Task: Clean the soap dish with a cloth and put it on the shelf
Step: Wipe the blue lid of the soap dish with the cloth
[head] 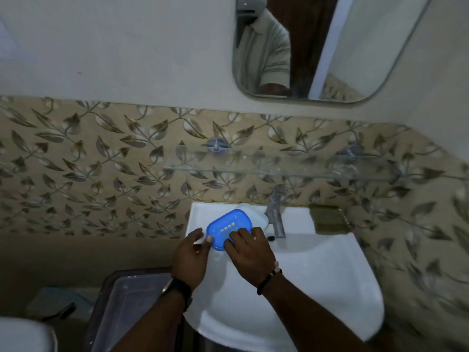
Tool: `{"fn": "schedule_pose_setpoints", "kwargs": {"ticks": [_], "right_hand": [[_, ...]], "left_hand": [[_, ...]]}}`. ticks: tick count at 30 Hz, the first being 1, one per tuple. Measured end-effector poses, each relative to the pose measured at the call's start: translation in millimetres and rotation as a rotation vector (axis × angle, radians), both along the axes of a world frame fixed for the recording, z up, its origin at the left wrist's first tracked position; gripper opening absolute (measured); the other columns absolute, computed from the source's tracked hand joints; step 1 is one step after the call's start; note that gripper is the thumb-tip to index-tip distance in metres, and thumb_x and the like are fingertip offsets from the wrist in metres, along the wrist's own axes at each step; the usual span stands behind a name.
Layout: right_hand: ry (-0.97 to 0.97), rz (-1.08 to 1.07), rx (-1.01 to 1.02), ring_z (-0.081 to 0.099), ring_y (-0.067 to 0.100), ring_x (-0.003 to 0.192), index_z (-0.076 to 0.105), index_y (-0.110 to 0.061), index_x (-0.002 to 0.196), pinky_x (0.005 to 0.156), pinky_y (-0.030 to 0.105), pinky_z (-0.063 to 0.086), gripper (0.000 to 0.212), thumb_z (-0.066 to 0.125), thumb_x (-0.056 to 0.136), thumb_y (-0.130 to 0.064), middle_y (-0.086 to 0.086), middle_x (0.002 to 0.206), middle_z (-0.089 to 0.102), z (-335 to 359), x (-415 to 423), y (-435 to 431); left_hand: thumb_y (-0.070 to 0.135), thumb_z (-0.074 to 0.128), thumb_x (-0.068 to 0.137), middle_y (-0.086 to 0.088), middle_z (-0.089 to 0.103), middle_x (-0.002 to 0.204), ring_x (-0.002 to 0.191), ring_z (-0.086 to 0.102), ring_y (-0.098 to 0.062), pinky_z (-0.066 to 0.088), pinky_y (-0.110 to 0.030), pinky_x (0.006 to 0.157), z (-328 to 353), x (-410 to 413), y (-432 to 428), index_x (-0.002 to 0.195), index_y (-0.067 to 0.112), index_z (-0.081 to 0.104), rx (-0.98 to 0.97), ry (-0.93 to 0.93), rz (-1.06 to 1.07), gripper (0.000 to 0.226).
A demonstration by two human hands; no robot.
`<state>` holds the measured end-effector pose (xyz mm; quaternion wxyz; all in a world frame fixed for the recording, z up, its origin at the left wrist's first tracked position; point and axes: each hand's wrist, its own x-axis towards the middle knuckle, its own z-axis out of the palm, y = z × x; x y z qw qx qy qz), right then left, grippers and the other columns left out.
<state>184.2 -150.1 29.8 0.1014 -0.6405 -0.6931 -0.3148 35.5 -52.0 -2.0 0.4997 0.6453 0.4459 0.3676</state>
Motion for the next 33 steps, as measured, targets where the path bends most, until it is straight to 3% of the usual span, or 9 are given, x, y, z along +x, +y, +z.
{"fn": "schedule_pose_setpoints", "kwargs": {"ticks": [4, 7, 10, 15, 17, 21, 25, 29, 33], "right_hand": [[0.008, -0.107, 0.008, 0.060, 0.027, 0.075, 0.066, -0.015, 0.086, 0.065, 0.038, 0.039, 0.020, 0.051, 0.093, -0.004, 0.005, 0.085, 0.064, -0.2, 2.7, -47.5], [0.022, -0.143, 0.016, 0.064, 0.029, 0.089, 0.068, -0.016, 0.101, 0.074, 0.041, 0.044, 0.020, 0.051, 0.095, -0.008, 0.008, 0.099, 0.068, -12.0, 15.7, -82.4], [0.013, -0.205, 0.085, 0.060, 0.032, 0.107, 0.066, -0.018, 0.120, 0.088, 0.047, 0.045, 0.034, 0.043, 0.097, -0.007, 0.012, 0.117, 0.067, -15.9, 46.6, -112.3], [0.032, -0.500, 0.075, 0.058, 0.032, 0.115, 0.052, -0.022, 0.141, 0.093, 0.048, 0.040, 0.059, 0.056, 0.087, -0.001, 0.008, 0.127, 0.061, 11.9, 123.5, -139.2], [0.085, -0.592, -0.011, 0.057, 0.032, 0.119, 0.047, -0.023, 0.146, 0.096, 0.049, 0.042, 0.064, 0.051, 0.085, 0.000, 0.008, 0.132, 0.060, 25.2, 149.7, -139.2], [0.231, -0.742, -0.193, 0.056, 0.033, 0.123, 0.051, -0.019, 0.143, 0.097, 0.050, 0.041, 0.070, 0.062, 0.076, -0.003, 0.011, 0.134, 0.060, 36.6, 186.8, -123.1], [0.317, -0.770, -0.295, 0.056, 0.032, 0.121, 0.059, -0.017, 0.134, 0.092, 0.048, 0.042, 0.062, 0.073, 0.074, -0.012, 0.009, 0.129, 0.062, 11.8, 211.7, -103.7], [0.425, -0.832, -0.391, 0.037, 0.029, 0.140, 0.041, -0.026, 0.148, 0.108, 0.051, 0.028, 0.055, 0.054, 0.095, -0.032, 0.003, 0.148, 0.047, -21.5, 244.2, -79.2], [0.502, -0.911, -0.539, 0.036, 0.032, 0.136, 0.043, -0.031, 0.145, 0.108, 0.052, 0.031, 0.056, 0.058, 0.090, -0.029, 0.006, 0.144, 0.048, -40.8, 263.1, -61.2]], "left_hand": [[0.022, 0.065, 0.099, -0.011, 0.080, 0.088, 0.077, 0.078, -0.025, 0.064, -0.036, 0.070, 6.4, 18.5, -40.5, 0.117, 0.015, 0.070, -0.293, -0.246, -0.177, 0.020], [0.016, 0.063, 0.100, -0.011, 0.080, 0.088, 0.078, 0.078, -0.026, 0.062, -0.029, 0.068, 11.6, 31.1, -67.0, 0.117, 0.015, 0.070, -0.370, -0.324, -0.218, 0.019], [0.014, 0.061, 0.100, -0.009, 0.079, 0.084, 0.078, 0.078, -0.027, 0.063, -0.029, 0.068, 15.7, 44.7, -84.8, 0.120, 0.016, 0.068, -0.377, -0.329, -0.228, 0.021], [0.012, 0.060, 0.101, -0.010, 0.076, 0.084, 0.076, 0.079, -0.029, 0.063, -0.026, 0.067, 21.0, 61.6, -96.7, 0.121, 0.017, 0.066, -0.404, -0.355, -0.224, 0.021], [0.013, 0.061, 0.100, -0.006, 0.076, 0.078, 0.077, 0.079, -0.031, 0.064, -0.027, 0.069, 20.0, 68.0, -102.1, 0.121, 0.017, 0.067, -0.413, -0.365, -0.223, 0.022], [0.014, 0.062, 0.100, -0.007, 0.078, 0.081, 0.077, 0.079, -0.031, 0.065, -0.034, 0.074, 17.7, 75.2, -116.5, 0.118, 0.020, 0.069, -0.409, -0.391, -0.234, 0.020], [0.013, 0.062, 0.099, -0.007, 0.076, 0.078, 0.076, 0.079, -0.032, 0.065, -0.035, 0.071, 17.6, 80.8, -123.6, 0.114, 0.021, 0.072, -0.418, -0.396, -0.203, 0.020], [0.013, 0.063, 0.099, -0.028, 0.070, 0.092, 0.083, 0.078, -0.035, 0.065, -0.042, 0.076, 15.7, 83.5, -120.6, 0.121, 0.015, 0.070, -0.420, -0.361, -0.172, 0.024], [0.011, 0.062, 0.099, -0.039, 0.062, 0.103, 0.089, 0.076, -0.036, 0.064, -0.041, 0.076, 17.6, 83.5, -116.2, 0.123, 0.012, 0.070, -0.452, -0.330, -0.151, 0.025]]}}
